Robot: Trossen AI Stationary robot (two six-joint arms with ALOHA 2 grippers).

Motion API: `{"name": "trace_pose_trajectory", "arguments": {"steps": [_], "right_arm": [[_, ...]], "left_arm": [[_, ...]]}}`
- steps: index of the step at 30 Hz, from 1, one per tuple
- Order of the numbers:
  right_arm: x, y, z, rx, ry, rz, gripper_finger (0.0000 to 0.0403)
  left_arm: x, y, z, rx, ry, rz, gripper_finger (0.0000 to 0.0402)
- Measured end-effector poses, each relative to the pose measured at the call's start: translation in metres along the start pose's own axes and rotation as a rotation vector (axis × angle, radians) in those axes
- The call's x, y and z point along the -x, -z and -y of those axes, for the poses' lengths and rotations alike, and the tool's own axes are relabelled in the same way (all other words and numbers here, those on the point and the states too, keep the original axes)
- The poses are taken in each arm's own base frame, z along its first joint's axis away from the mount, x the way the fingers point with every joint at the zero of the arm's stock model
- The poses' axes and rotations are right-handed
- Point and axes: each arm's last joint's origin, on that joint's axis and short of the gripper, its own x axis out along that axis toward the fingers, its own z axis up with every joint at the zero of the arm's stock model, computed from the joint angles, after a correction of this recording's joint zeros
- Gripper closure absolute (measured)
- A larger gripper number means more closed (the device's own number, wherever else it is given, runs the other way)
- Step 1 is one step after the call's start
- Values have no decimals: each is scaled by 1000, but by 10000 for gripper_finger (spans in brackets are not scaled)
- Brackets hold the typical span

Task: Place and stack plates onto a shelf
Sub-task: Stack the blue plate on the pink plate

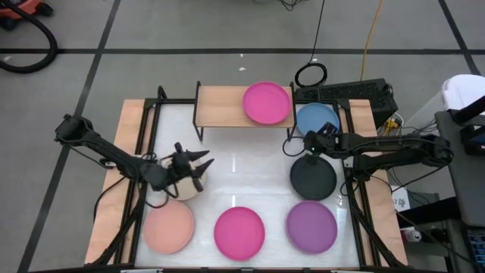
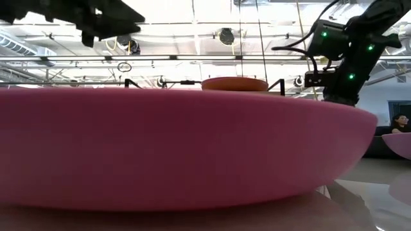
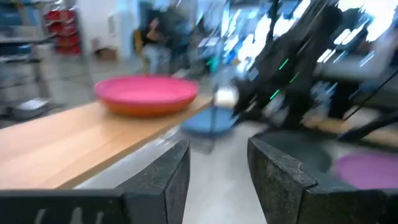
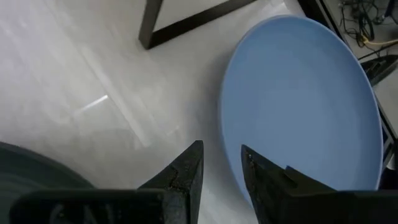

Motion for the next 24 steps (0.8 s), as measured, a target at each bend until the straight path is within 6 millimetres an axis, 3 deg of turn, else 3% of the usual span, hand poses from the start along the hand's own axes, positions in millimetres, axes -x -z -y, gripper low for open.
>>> {"name": "trace_pose_trajectory", "arguments": {"steps": [7, 17, 24], "right_arm": [[-9, 2, 7, -41, 24, -4, 312], [-17, 4, 12, -102, -28, -7, 310], [-28, 13, 14, -100, -6, 13, 259]], "left_arm": [[21, 13, -26, 128, 83, 126, 281], [24, 14, -29, 147, 86, 140, 284], [24, 14, -29, 151, 86, 142, 284]]}}
